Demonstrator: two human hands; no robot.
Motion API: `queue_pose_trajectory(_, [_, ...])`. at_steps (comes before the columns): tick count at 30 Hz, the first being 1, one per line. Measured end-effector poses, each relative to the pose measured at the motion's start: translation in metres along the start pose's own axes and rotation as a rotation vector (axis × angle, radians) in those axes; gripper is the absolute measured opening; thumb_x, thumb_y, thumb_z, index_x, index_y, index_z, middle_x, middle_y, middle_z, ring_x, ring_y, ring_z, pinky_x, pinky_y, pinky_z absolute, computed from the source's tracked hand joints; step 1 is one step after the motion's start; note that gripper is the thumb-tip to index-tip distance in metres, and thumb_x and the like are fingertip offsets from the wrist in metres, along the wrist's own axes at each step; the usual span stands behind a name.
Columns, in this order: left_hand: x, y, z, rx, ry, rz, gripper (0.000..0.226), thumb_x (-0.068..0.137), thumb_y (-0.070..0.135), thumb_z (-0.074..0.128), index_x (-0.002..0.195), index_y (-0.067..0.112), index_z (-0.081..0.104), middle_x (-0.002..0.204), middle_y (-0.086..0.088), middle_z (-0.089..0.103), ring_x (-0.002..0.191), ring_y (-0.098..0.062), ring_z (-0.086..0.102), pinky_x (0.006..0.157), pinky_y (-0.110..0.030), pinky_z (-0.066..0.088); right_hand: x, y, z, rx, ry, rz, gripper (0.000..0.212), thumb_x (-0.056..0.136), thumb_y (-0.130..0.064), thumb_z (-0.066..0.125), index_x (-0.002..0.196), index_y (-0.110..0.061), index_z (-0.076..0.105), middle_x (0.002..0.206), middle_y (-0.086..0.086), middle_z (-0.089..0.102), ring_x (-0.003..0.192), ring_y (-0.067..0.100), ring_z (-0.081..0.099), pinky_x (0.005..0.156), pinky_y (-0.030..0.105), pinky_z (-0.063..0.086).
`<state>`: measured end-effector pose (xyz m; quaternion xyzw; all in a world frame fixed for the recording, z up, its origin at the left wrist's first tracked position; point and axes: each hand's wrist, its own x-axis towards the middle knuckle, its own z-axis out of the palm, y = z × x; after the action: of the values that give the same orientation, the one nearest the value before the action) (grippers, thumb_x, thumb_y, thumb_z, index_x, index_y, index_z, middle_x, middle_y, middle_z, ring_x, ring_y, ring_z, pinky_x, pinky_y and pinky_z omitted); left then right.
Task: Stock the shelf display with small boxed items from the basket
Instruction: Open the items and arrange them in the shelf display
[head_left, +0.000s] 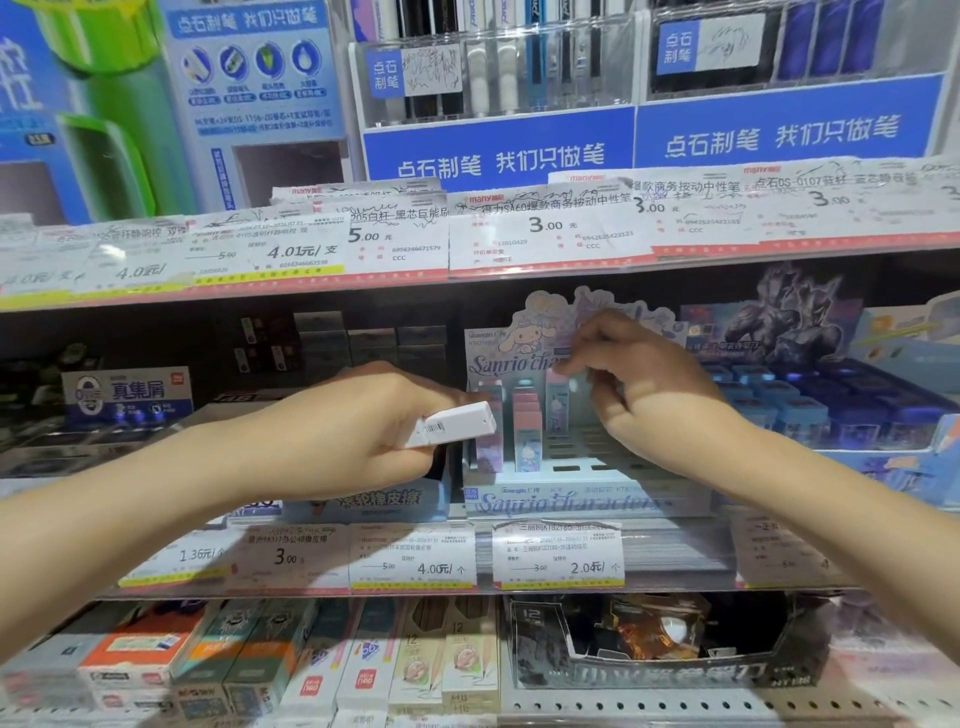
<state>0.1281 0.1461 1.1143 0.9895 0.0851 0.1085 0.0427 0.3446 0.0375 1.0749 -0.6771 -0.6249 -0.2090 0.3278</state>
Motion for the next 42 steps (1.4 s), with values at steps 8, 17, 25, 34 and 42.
queue_pose_trajectory(8, [0.0,0.005,-0.001,0.066,-0.041,-0.031,0.013,0.086,0.006,0.052,0.088,0.015,0.061,0.044,0.019,0.048,0.04,-0.006,0.04,0.037,-0.014,0.025,0.003,0.001,-0.008,-0.079,-0.1,0.07,0.036,0.078,0.008,0.045,0.1,-0.01,0.067,0.112,0.005,0.057,0.089,0.025,0.059,0.071,0.028,0.043])
queue_pose_trajectory(17, [-0.001,0.003,-0.001,0.01,-0.023,-0.042,0.038,0.083,0.01,0.054,0.058,0.037,0.045,0.051,0.0,0.042,0.044,-0.011,0.032,0.042,-0.019,0.021,-0.002,-0.002,-0.007,0.001,-0.3,0.088,0.063,0.074,0.018,0.039,0.122,-0.018,0.056,0.107,-0.003,0.044,0.096,0.014,0.043,0.079,0.015,0.029])
queue_pose_trajectory(25, [-0.004,0.015,-0.004,-0.111,0.126,0.022,0.018,0.086,0.03,0.056,0.079,0.016,0.064,0.065,-0.002,0.062,0.056,-0.014,0.052,0.054,-0.025,0.042,-0.016,-0.059,-0.033,0.53,0.021,-0.009,0.028,0.076,-0.025,0.065,0.103,-0.025,0.061,0.093,-0.008,0.064,0.083,0.005,0.06,0.075,0.019,0.05])
queue_pose_trajectory(34, [-0.004,0.026,0.006,-0.519,-0.034,-0.048,0.033,0.073,0.038,0.074,0.075,0.007,0.063,0.053,0.001,0.046,0.049,-0.009,0.038,0.046,-0.019,0.029,-0.014,-0.071,-0.039,0.674,-0.081,0.133,0.016,0.066,-0.011,0.078,0.08,-0.015,0.072,0.078,0.011,0.073,0.072,0.029,0.067,0.069,0.037,0.054])
queue_pose_trajectory(42, [-0.011,0.024,0.015,-0.978,-0.168,-0.156,0.017,0.085,0.025,0.061,0.073,0.013,0.058,0.048,-0.001,0.053,0.028,-0.005,0.033,0.032,-0.012,0.024,-0.025,-0.058,-0.039,0.944,-0.201,0.245,0.011,0.072,-0.001,0.069,0.082,-0.006,0.068,0.076,0.01,0.07,0.066,0.013,0.065,0.065,0.019,0.054])
